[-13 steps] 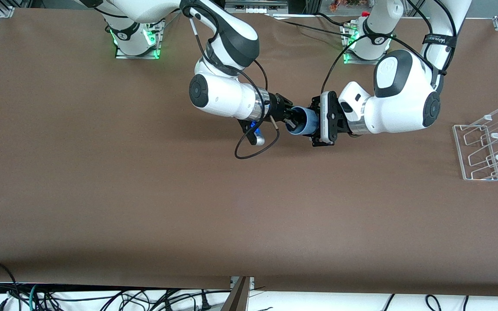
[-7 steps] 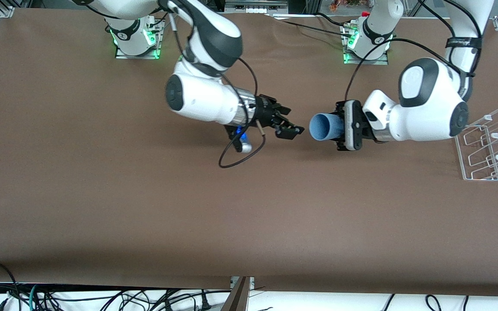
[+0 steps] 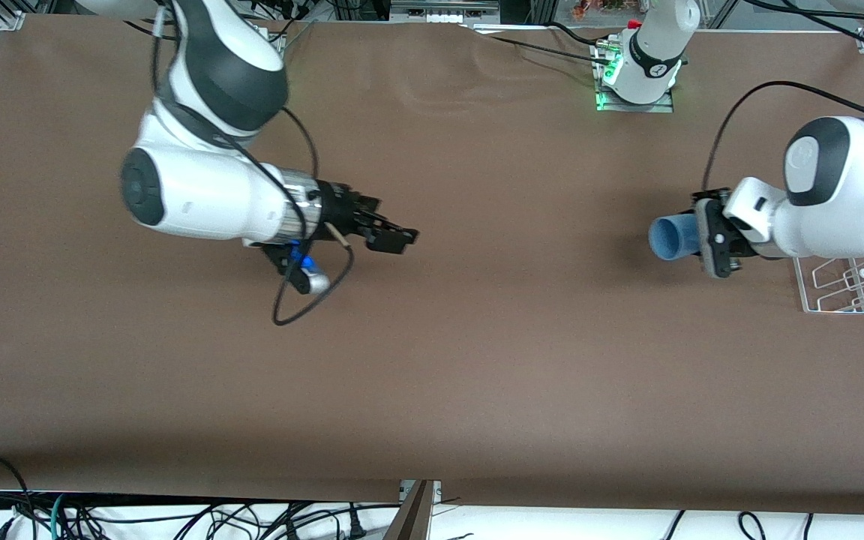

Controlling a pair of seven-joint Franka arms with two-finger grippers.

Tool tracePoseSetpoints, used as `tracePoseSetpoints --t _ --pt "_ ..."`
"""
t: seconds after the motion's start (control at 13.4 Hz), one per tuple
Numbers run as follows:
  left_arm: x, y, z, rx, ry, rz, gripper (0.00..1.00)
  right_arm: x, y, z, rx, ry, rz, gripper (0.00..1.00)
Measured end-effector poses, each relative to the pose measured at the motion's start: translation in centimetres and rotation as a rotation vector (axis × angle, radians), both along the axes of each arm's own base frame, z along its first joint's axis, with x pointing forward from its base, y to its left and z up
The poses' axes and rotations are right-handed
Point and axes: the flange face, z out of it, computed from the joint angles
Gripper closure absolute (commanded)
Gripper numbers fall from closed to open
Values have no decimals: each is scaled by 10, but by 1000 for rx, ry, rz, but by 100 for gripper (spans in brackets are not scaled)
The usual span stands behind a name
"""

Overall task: Transfer cup to left arm and place on rack
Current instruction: 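Carry the cup to the rack while the right gripper withdraws, then lower the cup into the wire rack slot with the left gripper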

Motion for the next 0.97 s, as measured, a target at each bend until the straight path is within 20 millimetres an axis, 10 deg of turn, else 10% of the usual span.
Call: tracePoseSetpoints --t 0.37,0.67,0.97 --pt "-3 54 18 402 -4 -111 100 -51 -123 31 -158 -207 358 0" --pt "-7 108 27 644 20 -165 100 -96 -163 34 -370 -312 623 0" --pt "-9 144 27 893 69 -304 100 -84 -202 31 -458 -394 747 0"
